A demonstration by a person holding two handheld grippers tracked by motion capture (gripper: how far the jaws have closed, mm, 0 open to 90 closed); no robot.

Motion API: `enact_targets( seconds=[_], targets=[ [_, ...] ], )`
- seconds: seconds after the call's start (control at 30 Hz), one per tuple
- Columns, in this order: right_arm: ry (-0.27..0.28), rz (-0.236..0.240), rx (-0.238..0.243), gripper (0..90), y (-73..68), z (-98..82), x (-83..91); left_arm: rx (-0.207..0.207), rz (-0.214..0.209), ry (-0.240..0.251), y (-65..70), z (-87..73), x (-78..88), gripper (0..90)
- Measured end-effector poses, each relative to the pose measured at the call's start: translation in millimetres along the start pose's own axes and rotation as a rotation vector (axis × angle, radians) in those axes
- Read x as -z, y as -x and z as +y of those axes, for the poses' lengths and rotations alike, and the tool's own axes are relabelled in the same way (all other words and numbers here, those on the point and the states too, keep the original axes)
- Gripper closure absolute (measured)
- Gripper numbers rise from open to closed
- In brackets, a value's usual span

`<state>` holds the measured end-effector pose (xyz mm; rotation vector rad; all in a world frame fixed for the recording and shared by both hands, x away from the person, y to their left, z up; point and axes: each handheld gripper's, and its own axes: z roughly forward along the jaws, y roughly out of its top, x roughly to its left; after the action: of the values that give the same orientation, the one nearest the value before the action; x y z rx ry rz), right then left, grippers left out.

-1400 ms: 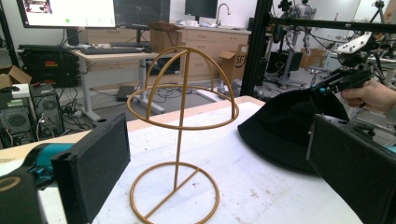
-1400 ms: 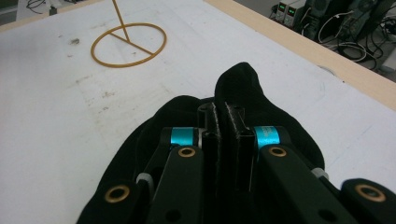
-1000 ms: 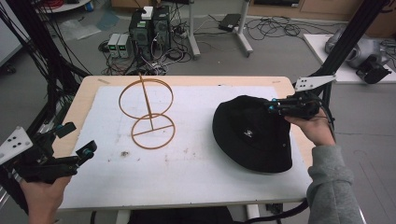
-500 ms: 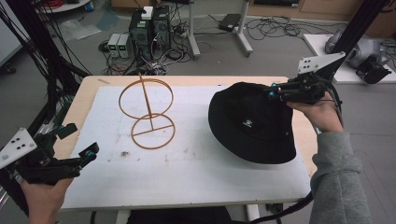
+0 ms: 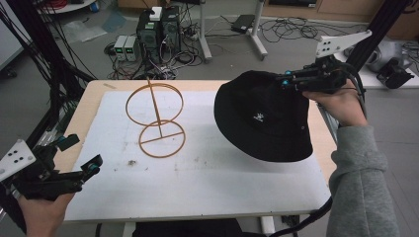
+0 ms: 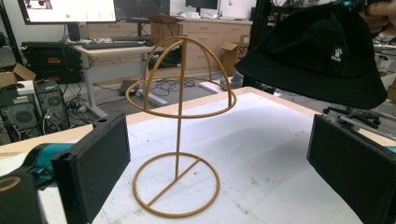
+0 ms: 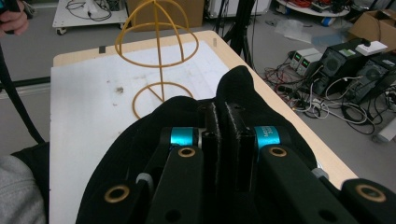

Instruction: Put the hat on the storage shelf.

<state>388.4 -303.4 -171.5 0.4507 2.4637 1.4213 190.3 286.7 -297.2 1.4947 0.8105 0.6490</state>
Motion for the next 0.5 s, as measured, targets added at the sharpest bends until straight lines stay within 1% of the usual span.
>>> enact_targets(
  seconds=[0.1, 0.17, 0.27, 0.4, 0.5],
  targets=[
    [0.004, -0.001, 0.009, 86.0, -0.7, 9.7, 1.8, -0.001, 0.001, -0.002, 0.5, -0.6, 0.7, 6.3],
    [0.018, 0.007, 0.015, 86.0, -1.0, 16.2, 2.8, 0.000, 0.001, -0.007, 1.0, -1.1, 0.5, 6.3],
    [0.023, 0.014, 0.025, 86.0, -0.9, 25.8, 2.0, -0.004, -0.004, -0.012, 2.5, -1.3, 0.1, 6.3],
    [0.013, 0.021, 0.045, 86.0, -2.7, 38.5, -4.0, -0.005, -0.006, -0.014, 3.2, -1.7, 0.5, 6.3],
    [0.014, 0.033, 0.061, 86.0, -4.6, 47.4, -9.9, -0.004, -0.004, -0.016, 3.2, -2.1, 1.4, 6.3]
  ],
)
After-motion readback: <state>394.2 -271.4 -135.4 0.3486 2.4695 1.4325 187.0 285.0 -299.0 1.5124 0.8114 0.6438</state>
